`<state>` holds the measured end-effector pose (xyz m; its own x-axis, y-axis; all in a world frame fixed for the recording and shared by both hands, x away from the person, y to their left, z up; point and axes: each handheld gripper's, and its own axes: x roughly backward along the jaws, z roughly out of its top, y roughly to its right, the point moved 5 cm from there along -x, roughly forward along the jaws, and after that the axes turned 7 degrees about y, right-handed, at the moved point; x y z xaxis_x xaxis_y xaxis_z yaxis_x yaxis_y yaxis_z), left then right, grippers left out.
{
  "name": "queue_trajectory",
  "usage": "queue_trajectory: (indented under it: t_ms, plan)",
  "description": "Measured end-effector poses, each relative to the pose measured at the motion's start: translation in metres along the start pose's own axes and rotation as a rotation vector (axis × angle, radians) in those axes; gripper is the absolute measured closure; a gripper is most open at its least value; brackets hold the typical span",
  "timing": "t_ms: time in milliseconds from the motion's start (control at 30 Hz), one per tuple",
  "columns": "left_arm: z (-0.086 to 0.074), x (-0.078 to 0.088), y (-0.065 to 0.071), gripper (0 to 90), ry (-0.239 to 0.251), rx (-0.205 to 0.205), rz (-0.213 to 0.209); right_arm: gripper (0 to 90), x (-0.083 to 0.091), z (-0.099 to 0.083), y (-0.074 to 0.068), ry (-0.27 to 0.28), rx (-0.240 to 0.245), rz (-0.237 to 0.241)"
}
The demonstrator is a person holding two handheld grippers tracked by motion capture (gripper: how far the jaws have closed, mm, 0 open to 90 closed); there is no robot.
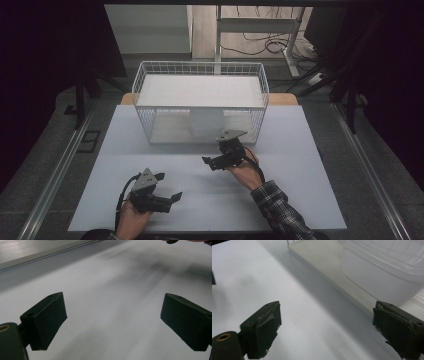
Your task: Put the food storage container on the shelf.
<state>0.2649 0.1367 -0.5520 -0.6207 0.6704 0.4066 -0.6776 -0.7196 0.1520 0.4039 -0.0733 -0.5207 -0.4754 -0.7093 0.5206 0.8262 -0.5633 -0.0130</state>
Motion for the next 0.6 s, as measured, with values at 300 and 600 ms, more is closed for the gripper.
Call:
queue_trajectory:
  t_ms: [300,600]
  plan:
    - [0.0,0.0,0.001,5.5,0.005,-0.007,-0.006,5.0,0.022,-0.005,-0.003,0.006,-0.012,0.007]
    - [0.0,0.0,0.001,5.4,0.002,-0.009,-0.002,4.7,0.041,-0.011,-0.011,0.026,0.006,0.005]
